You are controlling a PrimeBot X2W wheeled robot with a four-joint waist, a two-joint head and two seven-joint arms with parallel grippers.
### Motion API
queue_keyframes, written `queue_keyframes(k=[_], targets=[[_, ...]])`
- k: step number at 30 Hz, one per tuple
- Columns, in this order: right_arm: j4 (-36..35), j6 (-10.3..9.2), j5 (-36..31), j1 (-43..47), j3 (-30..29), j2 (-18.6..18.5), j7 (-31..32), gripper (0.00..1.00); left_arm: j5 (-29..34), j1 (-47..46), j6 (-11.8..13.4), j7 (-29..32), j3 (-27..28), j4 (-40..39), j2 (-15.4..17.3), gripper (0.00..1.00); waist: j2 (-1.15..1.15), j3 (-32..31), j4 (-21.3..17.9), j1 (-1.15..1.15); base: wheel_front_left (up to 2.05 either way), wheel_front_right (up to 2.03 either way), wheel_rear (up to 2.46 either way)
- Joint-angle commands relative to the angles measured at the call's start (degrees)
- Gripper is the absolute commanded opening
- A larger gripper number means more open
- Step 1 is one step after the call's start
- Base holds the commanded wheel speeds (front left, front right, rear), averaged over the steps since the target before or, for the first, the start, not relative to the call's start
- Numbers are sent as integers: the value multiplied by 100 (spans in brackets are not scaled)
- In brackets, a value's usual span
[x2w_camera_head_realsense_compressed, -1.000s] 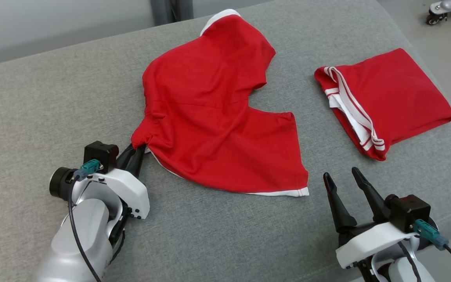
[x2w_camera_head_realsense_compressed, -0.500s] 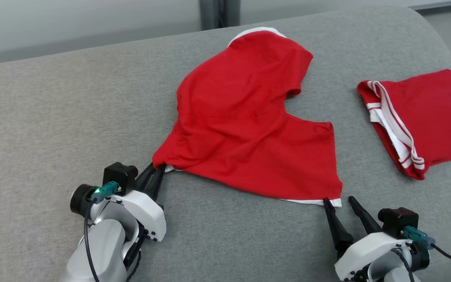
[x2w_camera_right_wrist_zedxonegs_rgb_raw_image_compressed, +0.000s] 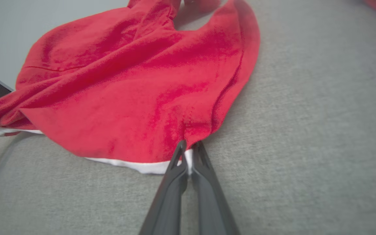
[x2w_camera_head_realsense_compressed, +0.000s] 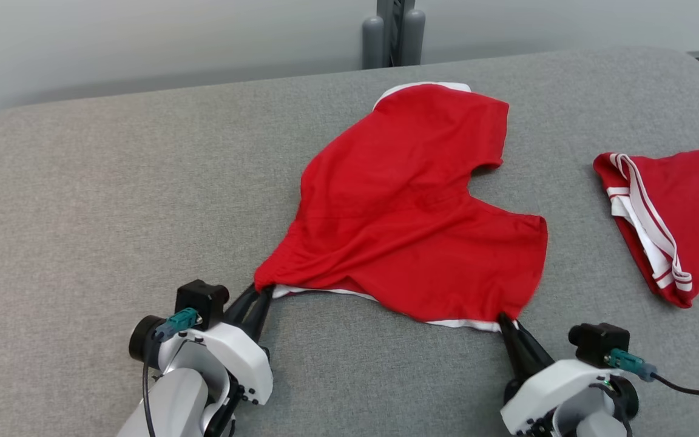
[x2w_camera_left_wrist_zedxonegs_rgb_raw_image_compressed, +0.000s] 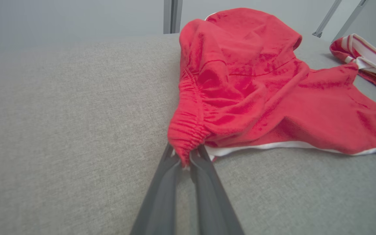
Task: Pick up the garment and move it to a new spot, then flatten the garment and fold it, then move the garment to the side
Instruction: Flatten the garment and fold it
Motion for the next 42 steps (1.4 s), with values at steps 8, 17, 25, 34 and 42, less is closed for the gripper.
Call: queue_keyframes(k=[8,17,25,34,42], targets=[[-850,-2,-205,-219,-456,-135,8,0,-852,346,-2,553,-453,-864,500,0,0,-387,153,0,0,0,0],[-2182,-2,-460,-239,-798,-338,566,0,-2711,903,-3,1410,-423,-2857,1067,0,0,-821,327,0,0,0,0],[-3274,-2,-639,-16,-1115,-271,994,0,-3760,1269,312,1988,97,-4443,1259,0,0,-990,435,0,0,0,0],[-3920,-2,-810,-74,-1319,-114,1384,0,-4360,1157,1007,2592,504,-5333,1438,0,0,-836,459,0,0,0,0],[-3623,-2,-886,-1311,-1414,-157,1934,0,-4590,-333,1551,3922,576,-5193,1872,0,0,-337,393,0,0,0,0]])
